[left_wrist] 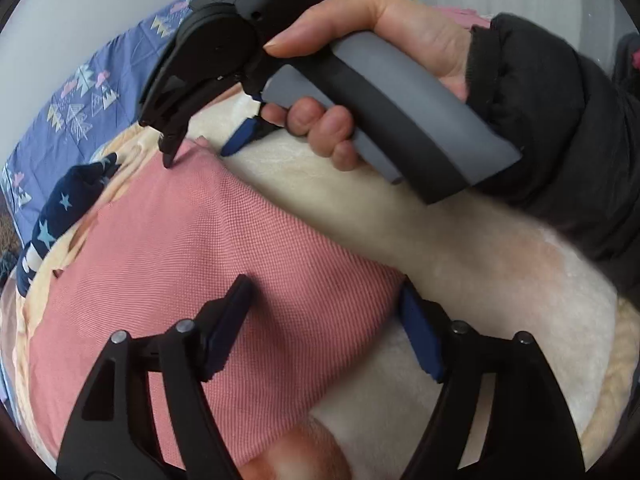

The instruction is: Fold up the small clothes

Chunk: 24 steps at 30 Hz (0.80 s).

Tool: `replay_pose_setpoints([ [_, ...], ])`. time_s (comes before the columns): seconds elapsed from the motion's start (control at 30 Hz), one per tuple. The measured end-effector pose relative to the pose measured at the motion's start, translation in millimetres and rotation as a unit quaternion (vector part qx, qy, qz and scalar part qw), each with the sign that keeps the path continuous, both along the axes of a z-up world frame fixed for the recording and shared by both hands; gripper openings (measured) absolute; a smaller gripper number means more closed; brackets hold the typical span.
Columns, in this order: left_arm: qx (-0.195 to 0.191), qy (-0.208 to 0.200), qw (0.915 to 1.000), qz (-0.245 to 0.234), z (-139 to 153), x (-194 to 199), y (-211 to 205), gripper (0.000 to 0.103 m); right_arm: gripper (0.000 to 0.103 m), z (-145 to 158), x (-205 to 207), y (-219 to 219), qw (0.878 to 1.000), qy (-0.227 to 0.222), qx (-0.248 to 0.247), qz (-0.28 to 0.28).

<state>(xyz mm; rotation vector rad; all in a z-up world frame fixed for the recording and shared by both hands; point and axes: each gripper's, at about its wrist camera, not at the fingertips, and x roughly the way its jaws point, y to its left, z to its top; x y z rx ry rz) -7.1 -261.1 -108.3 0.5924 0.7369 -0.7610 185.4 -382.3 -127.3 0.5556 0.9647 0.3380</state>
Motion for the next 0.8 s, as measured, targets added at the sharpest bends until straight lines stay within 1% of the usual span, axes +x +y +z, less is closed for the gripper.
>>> replay_pose_setpoints([
  [0.03, -0.003, 0.006, 1.0, 0.001, -0.3, 1.4, -0.8, 0.076, 0.041, -1.4, 0.7, -0.4, 1.0, -0.008, -0.009, -0.006],
  [0.07, -0.005, 0.008, 1.0, 0.001, 0.9, 2.1, 0.7, 0.074, 0.027, -2.9, -1.0, -2.0, 1.0, -0.014, -0.014, -0.01],
  [0.1, -0.009, 0.009, 0.9999, 0.0, 2.1, 1.5, 0.8, 0.065, 0.021, -5.3, -1.5, -5.8, 1.0, -0.023, -0.004, -0.011],
  [0.13, -0.014, 0.012, 0.9998, -0.004, 2.8, 4.4, 5.9, 0.056, 0.01, -6.3, -3.6, -9.6, 0.999, -0.032, 0.014, -0.008],
  [0.2, -0.028, 0.013, 0.9995, -0.006, 6.5, 2.6, 12.6, 0.019, 0.008, -1.7, -5.3, -13.0, 0.997, -0.058, 0.041, -0.005],
  [0.23, -0.041, 0.017, 0.999, -0.004, 11.1, 3.4, 17.3, 0.014, 0.007, 6.4, -9.3, -12.2, 0.996, -0.078, 0.047, 0.0],
  [0.27, -0.065, 0.033, 0.9973, -0.008, 16.4, 5.5, 23.7, 0.011, 0.007, 12.1, -11.2, -11.1, 0.995, -0.091, 0.05, 0.003],
  [0.33, -0.112, 0.065, 0.9912, -0.027, 26.8, 11.8, 36.8, 0.009, 0.006, 34.2, -19.0, -1.9, 0.99, -0.132, 0.043, 0.015],
  [0.37, -0.126, 0.076, 0.9883, -0.04, 30.5, 14.0, 40.1, 0.008, 0.006, 41.3, -18.8, 3.6, 0.989, -0.146, 0.024, 0.018],
  [0.4, -0.129, 0.085, 0.9869, -0.048, 30.8, 13.2, 40.6, 0.007, 0.006, 42.1, -15.1, 6.8, 0.989, -0.149, 0.003, 0.017],
  [0.47, -0.105, 0.082, 0.9899, -0.051, 20.8, 10.4, 32.9, 0.006, 0.006, 30.3, -1.6, 6.2, 0.991, -0.128, -0.024, 0.004],
  [0.5, -0.096, 0.085, 0.9905, -0.049, 14.7, 8.6, 29.0, 0.006, 0.006, 15.7, 6.3, 3.1, 0.994, -0.103, -0.038, -0.005],
  [0.53, -0.09, 0.088, 0.991, -0.046, 7.5, 8.5, 26.2, 0.006, 0.006, 1.1, 12.5, -0.2, 0.997, -0.076, -0.034, -0.008],
  [0.57, -0.087, 0.091, 0.9911, -0.043, 3.4, 9.1, 24.6, 0.006, 0.006, -7.5, 14.9, -4.9, 0.998, -0.065, -0.016, -0.01],
  [0.6, -0.087, 0.094, 0.9909, -0.043, 2.6, 9.3, 23.3, 0.006, 0.006, -8.0, 14.5, -9.3, 0.998, -0.065, 0.003, -0.011],
  [0.63, -0.088, 0.095, 0.9907, -0.043, 3.5, 9.2, 23.2, 0.006, 0.008, -1.6, 10.9, -11.9, 0.997, -0.073, 0.008, -0.013],
  [0.73, -0.084, 0.091, 0.9912, -0.046, 4.1, 7.0, 23.6, 0.006, 0.014, 15.4, -4.7, -15.8, 0.994, -0.104, -0.005, -0.024],
  [0.8, -0.086, 0.091, 0.991, -0.047, 4.5, 2.5, 24.8, 0.007, 0.014, 21.6, -15.2, -16.9, 0.993, -0.115, 0.001, -0.012],
])
